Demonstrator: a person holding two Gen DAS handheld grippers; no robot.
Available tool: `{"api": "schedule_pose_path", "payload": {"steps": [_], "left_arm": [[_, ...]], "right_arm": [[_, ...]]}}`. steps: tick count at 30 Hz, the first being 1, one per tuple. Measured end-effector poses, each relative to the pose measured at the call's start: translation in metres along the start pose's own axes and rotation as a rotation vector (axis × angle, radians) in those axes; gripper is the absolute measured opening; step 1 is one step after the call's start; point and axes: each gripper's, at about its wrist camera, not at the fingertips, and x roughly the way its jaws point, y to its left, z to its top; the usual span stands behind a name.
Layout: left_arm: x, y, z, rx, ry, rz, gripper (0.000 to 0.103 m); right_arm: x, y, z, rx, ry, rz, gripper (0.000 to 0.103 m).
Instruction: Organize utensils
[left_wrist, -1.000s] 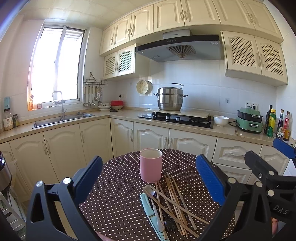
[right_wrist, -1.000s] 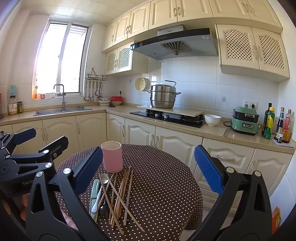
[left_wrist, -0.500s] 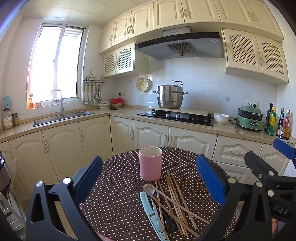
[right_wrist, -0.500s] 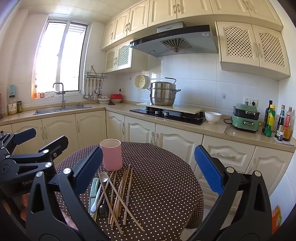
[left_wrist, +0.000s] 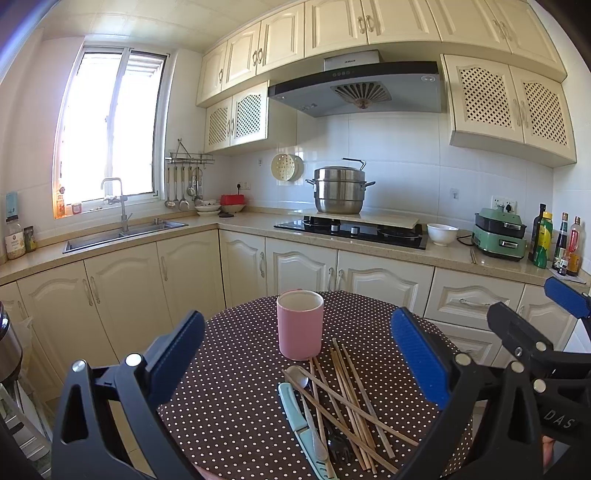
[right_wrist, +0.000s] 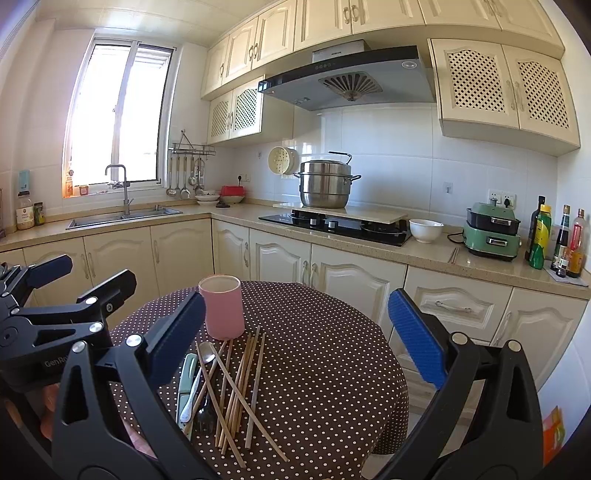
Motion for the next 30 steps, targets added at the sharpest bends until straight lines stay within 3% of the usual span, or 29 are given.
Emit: {"api": "schedule_pose_path", "payload": {"steps": [17, 25, 30], "left_arm": [[0.022, -0.001, -0.005, 0.003, 0.054, 0.001, 0.099], [0.055, -0.001, -0.018, 0.006, 0.155, -0.005, 0.099], [0.089, 0.003, -0.035, 0.003, 0.277, -0.024, 0.099]], "right_arm": [[0.019, -0.002, -0.006, 0.009, 0.052, 0.008, 0.097], [0.051, -0.005, -0.019, 0.030, 0.157, 0.035, 0.097], [0.080, -0.006, -0.033, 0.042, 0.243, 0.073, 0.097]]}}
